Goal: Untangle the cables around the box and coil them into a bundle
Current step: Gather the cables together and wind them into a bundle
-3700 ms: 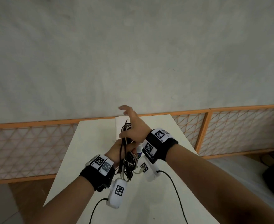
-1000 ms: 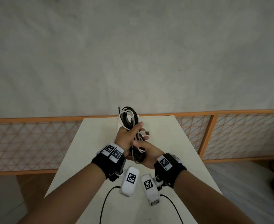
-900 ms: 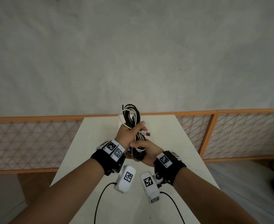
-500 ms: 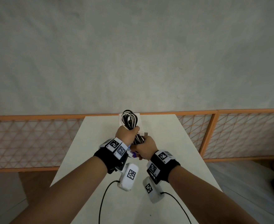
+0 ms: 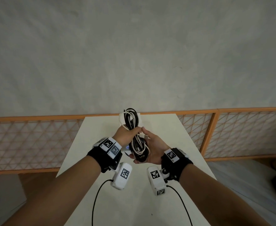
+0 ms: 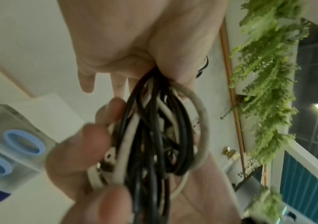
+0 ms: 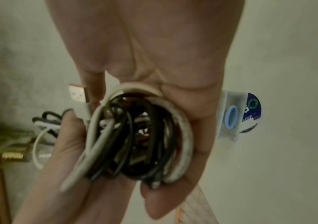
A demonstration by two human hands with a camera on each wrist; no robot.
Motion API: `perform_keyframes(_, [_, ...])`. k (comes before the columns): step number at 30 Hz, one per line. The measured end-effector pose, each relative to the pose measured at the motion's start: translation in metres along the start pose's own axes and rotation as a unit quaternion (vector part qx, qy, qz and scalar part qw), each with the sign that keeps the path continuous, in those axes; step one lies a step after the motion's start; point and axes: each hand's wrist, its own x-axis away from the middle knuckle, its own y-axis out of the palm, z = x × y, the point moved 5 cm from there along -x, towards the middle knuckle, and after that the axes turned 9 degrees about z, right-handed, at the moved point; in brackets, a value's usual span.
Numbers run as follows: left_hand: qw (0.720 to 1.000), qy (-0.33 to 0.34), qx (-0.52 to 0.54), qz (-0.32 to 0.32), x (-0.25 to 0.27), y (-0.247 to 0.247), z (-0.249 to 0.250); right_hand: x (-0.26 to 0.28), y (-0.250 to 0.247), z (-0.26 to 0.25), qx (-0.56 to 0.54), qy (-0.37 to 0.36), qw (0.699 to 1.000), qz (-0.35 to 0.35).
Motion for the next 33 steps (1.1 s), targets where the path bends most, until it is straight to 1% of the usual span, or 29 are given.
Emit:
perform_keyframes(3, [0.998, -0.043, 0.032, -0.026, 0.002, 0.001, 0.003, 0.002, 0.005, 0.003, 0.024, -0.037, 0.999, -0.019])
perform_keyframes(5, [0.997, -0.06, 0.033, -0.033, 0.001, 0.001, 0.004, 0.002, 0.009, 0.004, 0.04, -0.043, 0.998, -0.031])
perform_keyframes(9, [0.999, -0.021, 0.006, -0.04, 0.003, 0.0, 0.014, 0.0, 0.007, -0.002, 0.009, -0.048, 0.999, -0.01])
perform_keyframes(11, [0.999, -0.006, -0.012, -0.052, 0.006, 0.001, 0.016, 0.003, 0.009, -0.004, 0.051, -0.049, 0.997, 0.019])
perform_keyframes(13, [0.998, -0.006, -0.026, -0.059, 0.007, 0.002, 0.017, 0.005, 0.014, -0.005, 0.093, -0.054, 0.993, 0.05])
perform_keyframes(15, [0.998, -0.011, -0.028, -0.056, 0.006, 0.003, 0.018, 0.007, 0.017, -0.007, 0.111, -0.082, 0.985, 0.099])
perform_keyframes(18, [0.999, -0.041, 0.002, -0.029, 0.006, 0.001, 0.016, 0.008, 0.019, -0.011, 0.134, -0.143, 0.963, 0.185])
perform_keyframes(21, [0.994, -0.09, 0.047, -0.034, 0.009, 0.0, 0.017, 0.007, 0.018, -0.011, 0.137, -0.162, 0.951, 0.226])
perform_keyframes(22, [0.991, -0.11, 0.072, -0.03, 0.011, -0.002, 0.018, 0.007, 0.019, -0.01, 0.136, -0.16, 0.951, 0.227])
perform_keyframes(24, [0.981, -0.136, 0.141, -0.001, 0.011, -0.005, 0.021, 0.007, 0.021, -0.006, 0.132, -0.147, 0.957, 0.211])
perform_keyframes(26, [0.968, -0.125, 0.215, 0.022, 0.01, -0.006, 0.028, 0.007, 0.024, -0.003, 0.12, -0.138, 0.965, 0.19])
perform_keyframes(27, [0.966, -0.113, 0.232, 0.03, 0.008, -0.006, 0.03, 0.007, 0.024, -0.002, 0.125, -0.133, 0.966, 0.186])
perform_keyframes(30, [0.966, -0.069, 0.238, 0.072, 0.008, -0.008, 0.037, 0.004, 0.022, -0.002, 0.167, -0.101, 0.965, 0.173])
perform_keyframes(32, [0.97, -0.066, 0.215, 0.094, 0.012, -0.01, 0.039, 0.002, 0.02, -0.001, 0.174, -0.072, 0.972, 0.144])
perform_keyframes(33, [0.973, -0.066, 0.202, 0.094, 0.013, -0.011, 0.038, 0.002, 0.018, -0.001, 0.169, -0.064, 0.976, 0.12])
